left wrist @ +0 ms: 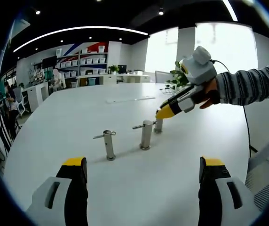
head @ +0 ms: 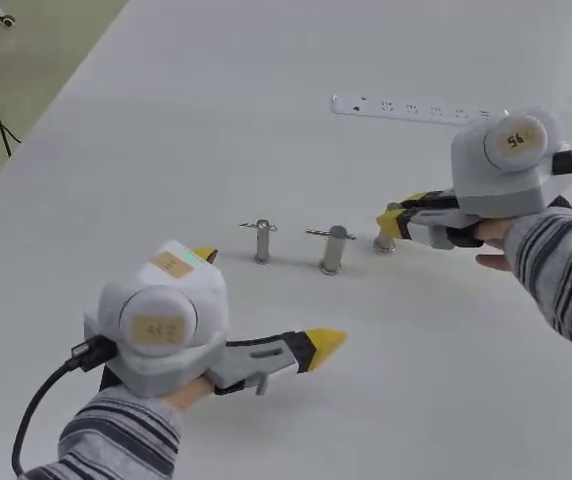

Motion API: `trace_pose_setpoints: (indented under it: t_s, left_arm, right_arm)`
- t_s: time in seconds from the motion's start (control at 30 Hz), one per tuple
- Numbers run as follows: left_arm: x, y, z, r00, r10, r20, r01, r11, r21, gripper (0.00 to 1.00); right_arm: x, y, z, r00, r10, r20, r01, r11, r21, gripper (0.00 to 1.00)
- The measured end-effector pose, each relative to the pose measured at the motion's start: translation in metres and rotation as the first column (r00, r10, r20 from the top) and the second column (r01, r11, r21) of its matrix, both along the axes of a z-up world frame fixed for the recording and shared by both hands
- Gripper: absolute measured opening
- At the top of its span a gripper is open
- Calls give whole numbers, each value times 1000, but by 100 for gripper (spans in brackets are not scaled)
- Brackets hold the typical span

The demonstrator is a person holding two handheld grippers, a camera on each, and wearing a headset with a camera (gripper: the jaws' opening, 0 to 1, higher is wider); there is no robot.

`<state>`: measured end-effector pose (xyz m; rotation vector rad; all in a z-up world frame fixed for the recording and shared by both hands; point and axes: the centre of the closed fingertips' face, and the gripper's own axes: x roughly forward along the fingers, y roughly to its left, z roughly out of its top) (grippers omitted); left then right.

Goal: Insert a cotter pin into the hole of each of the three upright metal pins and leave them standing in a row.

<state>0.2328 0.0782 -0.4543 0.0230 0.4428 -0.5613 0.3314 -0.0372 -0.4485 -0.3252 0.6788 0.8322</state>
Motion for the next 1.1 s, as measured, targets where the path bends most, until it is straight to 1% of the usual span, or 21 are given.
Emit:
trace_pose_setpoints:
  t_s: [0.07, 0.1, 0.13, 0.27, 0.43, 0.5, 0.63, 0.7, 0.9, 1.03, 1.1]
  left_arm:
    - [0, 0, 0, 1000, 0, 1, 0, 1000, -2, 99]
    - [0, 0, 0, 1000, -1, 0, 1, 1000, -2, 99]
    - [0, 0, 0, 1000, -2, 0, 2, 1000, -2, 99]
    - [0, 1, 0, 1000, -2, 1, 2, 1000, -2, 99]
    - [0, 1, 1, 1000, -3, 6, 3, 1000, -2, 99]
    - [0, 1, 1, 1000, -3, 6, 3, 1000, -1, 99]
    - [1, 1, 2, 1000, -4, 8, 4, 1000, -1, 99]
    - [1, 1, 2, 1000, -6, 6, 6, 1000, -2, 97]
    - [1, 1, 3, 1000, -5, 11, 5, 1000, -6, 97]
    - [2, 1, 3, 1000, -4, 13, 4, 1000, -7, 97]
    - [2, 1, 4, 1000, -1, 16, 2, 1000, -9, 97]
  right_arm:
    - [-11, 0, 1, 1000, 17, 3, -17, 1000, -6, 8]
    - [-13, 0, 2, 1000, 20, 4, -20, 1000, -7, 8]
    - [-19, 0, 3, 1000, 28, 4, -28, 1000, -7, 8]
    - [-36, 6, 5, 998, 58, 8, -57, 998, -7, 8]
    - [-51, 15, 5, 997, 78, 1, -78, 997, 12, 8]
    - [-57, 20, 4, 996, 95, 2, -95, 995, 11, 8]
    - [-63, 29, 2, 993, 114, -3, -114, 993, 16, 8]
    - [-66, 33, 1, 993, 121, -6, -121, 992, 21, 8]
    - [-72, 43, -2, 990, 143, -5, -143, 989, 26, 8]
    - [-74, 44, -6, 988, 154, -4, -153, 988, 21, 8]
    - [-75, 45, -7, 988, 154, -9, -154, 988, 27, 8]
